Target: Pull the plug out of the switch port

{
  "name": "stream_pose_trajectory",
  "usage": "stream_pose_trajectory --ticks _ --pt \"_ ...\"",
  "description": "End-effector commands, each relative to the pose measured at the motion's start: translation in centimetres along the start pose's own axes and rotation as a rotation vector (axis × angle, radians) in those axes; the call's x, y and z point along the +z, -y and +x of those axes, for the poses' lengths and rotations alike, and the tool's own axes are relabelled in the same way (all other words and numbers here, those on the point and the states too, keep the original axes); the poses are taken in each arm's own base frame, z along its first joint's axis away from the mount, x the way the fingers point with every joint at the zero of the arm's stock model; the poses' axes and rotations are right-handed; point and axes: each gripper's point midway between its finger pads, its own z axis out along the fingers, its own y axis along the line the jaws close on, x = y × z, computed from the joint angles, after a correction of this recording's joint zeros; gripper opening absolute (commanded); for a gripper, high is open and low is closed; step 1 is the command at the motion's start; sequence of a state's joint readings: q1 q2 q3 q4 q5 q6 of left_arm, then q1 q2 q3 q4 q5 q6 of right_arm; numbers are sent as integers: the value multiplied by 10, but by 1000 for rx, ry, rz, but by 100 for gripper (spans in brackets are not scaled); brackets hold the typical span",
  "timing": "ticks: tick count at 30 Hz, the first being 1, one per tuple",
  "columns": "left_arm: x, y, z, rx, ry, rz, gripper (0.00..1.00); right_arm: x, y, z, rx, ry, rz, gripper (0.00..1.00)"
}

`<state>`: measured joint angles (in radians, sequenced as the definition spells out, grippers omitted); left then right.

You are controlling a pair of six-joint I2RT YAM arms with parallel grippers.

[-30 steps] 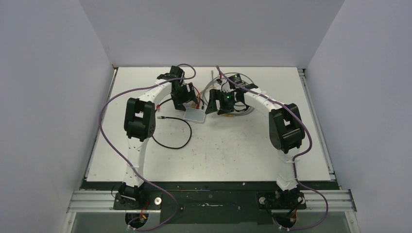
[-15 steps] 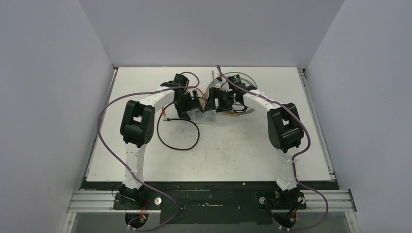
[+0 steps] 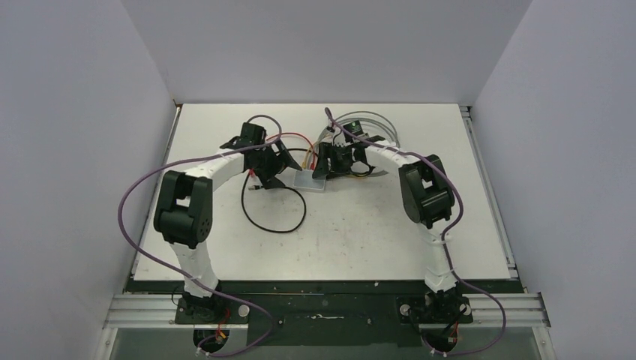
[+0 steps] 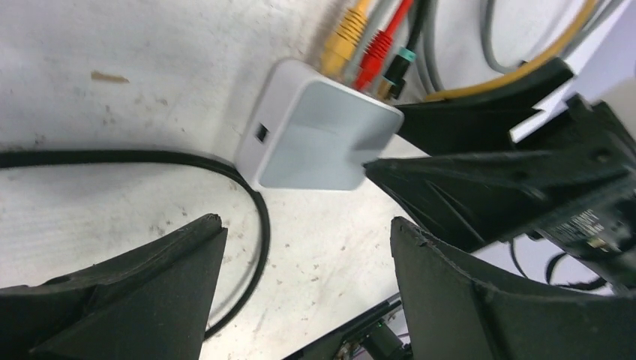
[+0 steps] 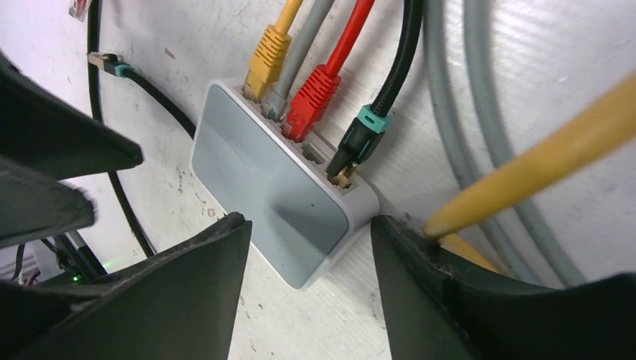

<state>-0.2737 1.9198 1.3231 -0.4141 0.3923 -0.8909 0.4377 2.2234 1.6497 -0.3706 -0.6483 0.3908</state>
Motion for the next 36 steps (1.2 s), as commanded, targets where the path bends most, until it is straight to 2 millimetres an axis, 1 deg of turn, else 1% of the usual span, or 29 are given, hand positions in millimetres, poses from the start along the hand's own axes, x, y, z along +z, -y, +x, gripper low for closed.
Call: stream_pose_trajectory --ticks 1,2,6,9,12,13,15,19,23,26,27,29,36 --pt "-38 32 -11 24 83 136 79 0 -36 2 -82 -4 -62 58" --pt "-46 33 -12 29 100 142 78 2 -40 7 -86 -14 -66 57" --pt "-63 21 -11 45 137 105 78 14 -59 30 -100 -67 -107 55" --pt "-72 10 -13 68 170 37 79 18 -76 39 -113 -90 -154 56" --pt "-75 0 -13 41 174 -30 82 10 -85 35 -107 -74 -172 57" --pt "-75 0 -14 19 177 -39 83 3 -88 30 -112 -54 -173 58" --pt "-74 2 -13 -32 183 -61 85 -11 -88 23 -109 -16 -159 62" --pt "-63 9 -7 -175 191 -116 86 -38 -83 2 -101 72 -136 69" --pt "-39 21 4 -293 149 -125 86 -50 -73 -9 -87 95 -118 70" --pt "-26 24 8 -356 139 -188 87 -58 -70 -15 -81 108 -117 70" --pt "-21 20 9 -388 136 -225 87 -62 -71 -16 -83 113 -116 70" --pt "-20 13 13 -464 140 -296 88 -72 -73 -19 -87 130 -109 70" --pt "-8 0 24 -657 123 -442 89 -103 -82 -21 -84 180 -108 73"
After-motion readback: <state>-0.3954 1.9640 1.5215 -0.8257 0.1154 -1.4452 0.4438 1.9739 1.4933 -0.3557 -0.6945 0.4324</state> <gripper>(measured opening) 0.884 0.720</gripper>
